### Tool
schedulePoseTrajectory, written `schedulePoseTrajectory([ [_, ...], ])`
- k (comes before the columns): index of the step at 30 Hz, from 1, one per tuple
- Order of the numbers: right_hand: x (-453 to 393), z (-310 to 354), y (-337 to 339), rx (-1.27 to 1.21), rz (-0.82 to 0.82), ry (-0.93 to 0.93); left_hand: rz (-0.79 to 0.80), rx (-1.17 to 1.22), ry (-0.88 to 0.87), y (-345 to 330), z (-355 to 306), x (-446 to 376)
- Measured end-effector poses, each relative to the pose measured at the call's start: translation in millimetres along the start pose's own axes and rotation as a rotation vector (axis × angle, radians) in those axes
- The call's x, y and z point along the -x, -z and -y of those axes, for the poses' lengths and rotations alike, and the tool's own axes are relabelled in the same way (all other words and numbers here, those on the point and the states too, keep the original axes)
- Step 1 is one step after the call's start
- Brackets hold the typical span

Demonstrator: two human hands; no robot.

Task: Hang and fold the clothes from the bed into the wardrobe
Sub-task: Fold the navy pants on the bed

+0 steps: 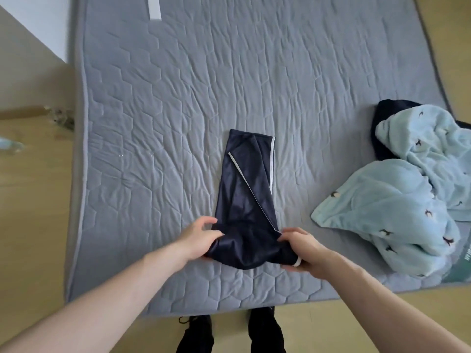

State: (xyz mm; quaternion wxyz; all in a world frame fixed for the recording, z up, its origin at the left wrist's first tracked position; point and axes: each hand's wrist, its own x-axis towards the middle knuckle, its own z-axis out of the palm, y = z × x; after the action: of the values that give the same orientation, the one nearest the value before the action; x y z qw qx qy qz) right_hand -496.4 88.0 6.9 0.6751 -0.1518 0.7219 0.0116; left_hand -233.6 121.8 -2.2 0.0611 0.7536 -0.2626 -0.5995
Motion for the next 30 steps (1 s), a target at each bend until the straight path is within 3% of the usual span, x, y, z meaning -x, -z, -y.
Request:
schedulePoseTrajectory([
  [4,-13,68,17,-0.140,0.042,0.024,0.067,0.339,0.010,19,-65,-17],
  [10,-39,146,21,-0.373,0.006,0.274,0.023,0.515,-0.092,32,-138,-62],
  [13,-58,156,13,-0.284,-0.110,0.360,-0.094,0.423,-0.150,28,-149,-94],
  [16,-80,126,-3,-0.042,-0.339,0.364,-0.250,0.112,-0.117,17,-129,-126],
  [18,-93,86,-14,0.040,-0.459,0.292,-0.248,-0.058,-0.048,7,-105,-139],
  [20,-104,45,-22,0.029,-0.537,0.157,-0.192,-0.075,0.024,-3,-81,-150],
  [23,-117,2,-33,-0.215,-0.385,-0.057,-0.090,-0.052,0.110,-22,-54,-163],
  [26,-128,-7,-42,-0.387,-0.139,-0.052,-0.050,-0.092,0.150,-42,-41,-168],
  [30,-147,4,-46,-0.564,-0.166,0.008,-0.045,-0.127,0.140,-71,-29,-166],
])
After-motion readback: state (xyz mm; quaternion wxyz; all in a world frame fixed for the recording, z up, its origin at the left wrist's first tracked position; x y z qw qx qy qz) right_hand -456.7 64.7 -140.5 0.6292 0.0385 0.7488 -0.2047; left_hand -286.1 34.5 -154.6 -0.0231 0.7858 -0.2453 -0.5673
